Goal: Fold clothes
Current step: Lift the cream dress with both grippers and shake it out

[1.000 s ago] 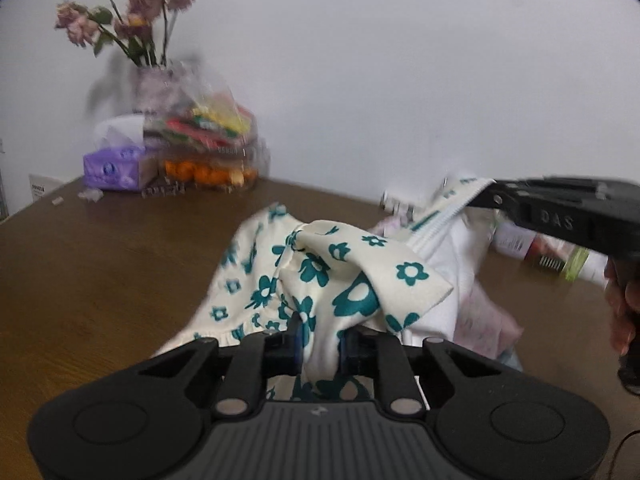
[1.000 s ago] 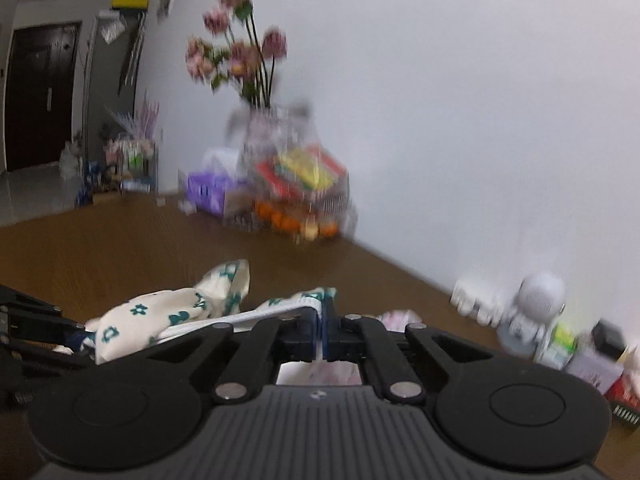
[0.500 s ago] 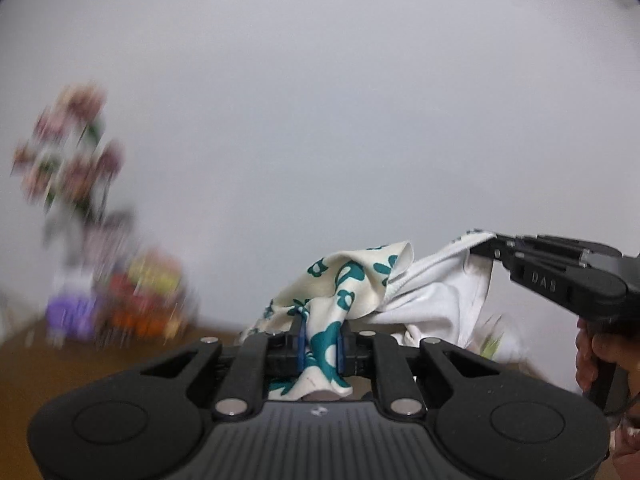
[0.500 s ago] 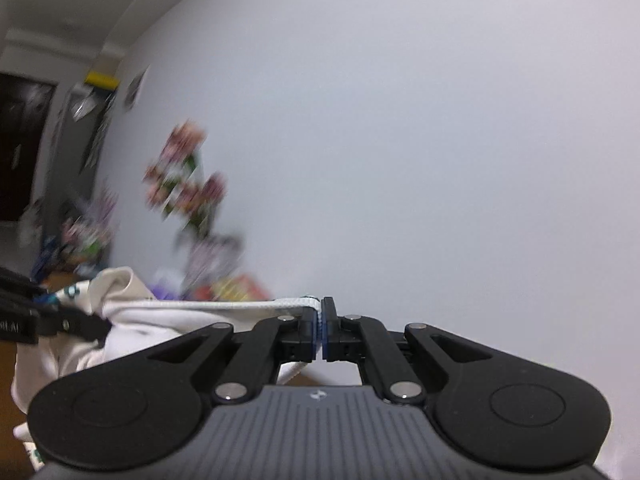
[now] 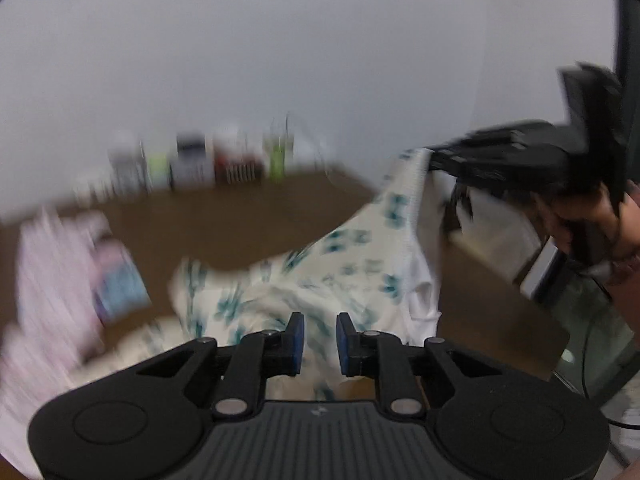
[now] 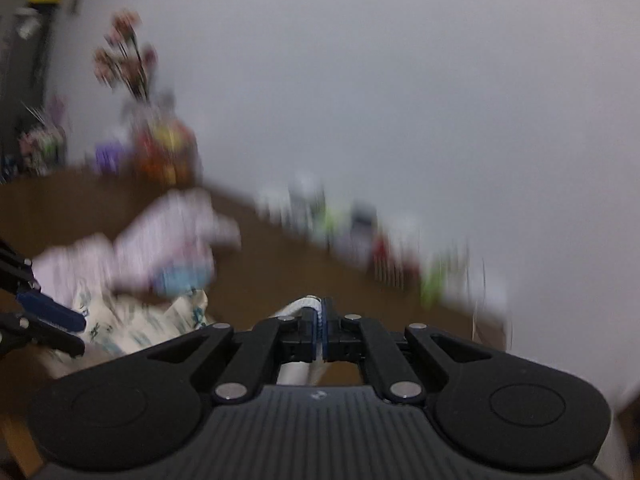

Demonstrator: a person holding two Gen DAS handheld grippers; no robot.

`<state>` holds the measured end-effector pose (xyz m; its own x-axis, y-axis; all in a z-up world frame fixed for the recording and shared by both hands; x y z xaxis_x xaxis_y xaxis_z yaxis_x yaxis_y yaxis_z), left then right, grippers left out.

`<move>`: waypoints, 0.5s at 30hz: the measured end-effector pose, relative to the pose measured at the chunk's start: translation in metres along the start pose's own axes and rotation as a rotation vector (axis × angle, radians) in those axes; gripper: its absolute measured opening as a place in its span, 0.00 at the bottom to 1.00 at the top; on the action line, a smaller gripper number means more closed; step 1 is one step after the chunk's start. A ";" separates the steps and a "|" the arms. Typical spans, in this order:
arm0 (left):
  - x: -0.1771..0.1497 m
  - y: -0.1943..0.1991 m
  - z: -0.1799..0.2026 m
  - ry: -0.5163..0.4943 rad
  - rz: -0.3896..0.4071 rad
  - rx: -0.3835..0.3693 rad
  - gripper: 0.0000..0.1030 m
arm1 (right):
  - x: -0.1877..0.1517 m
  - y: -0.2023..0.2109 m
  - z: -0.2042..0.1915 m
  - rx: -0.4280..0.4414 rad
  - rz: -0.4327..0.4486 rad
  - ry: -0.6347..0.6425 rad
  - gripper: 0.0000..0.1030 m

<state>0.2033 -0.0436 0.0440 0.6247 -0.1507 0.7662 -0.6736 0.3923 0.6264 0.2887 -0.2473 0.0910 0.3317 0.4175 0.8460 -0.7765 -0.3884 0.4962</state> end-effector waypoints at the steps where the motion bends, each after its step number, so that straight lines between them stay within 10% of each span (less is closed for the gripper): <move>1: -0.005 -0.005 -0.004 0.016 -0.020 -0.008 0.22 | -0.019 0.000 0.008 -0.004 -0.024 -0.033 0.01; 7: 0.001 -0.016 -0.019 0.036 -0.027 0.040 0.77 | -0.066 0.012 0.021 -0.002 -0.025 -0.163 0.01; 15: 0.028 -0.100 -0.023 0.355 -0.136 0.099 0.74 | -0.089 0.012 0.016 0.028 0.016 -0.219 0.01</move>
<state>0.2976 -0.0665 -0.0007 0.7972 0.1343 0.5886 -0.5990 0.2982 0.7431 0.2581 -0.3026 0.0246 0.4306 0.2234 0.8745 -0.7685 -0.4173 0.4850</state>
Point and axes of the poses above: each gripper's, at about its wrist camera, not at the fingertips, and y roughly against the way its jaws point, z to its right, x to its top, the point moved 7 cm from there along -y, roughly the way its jaws point
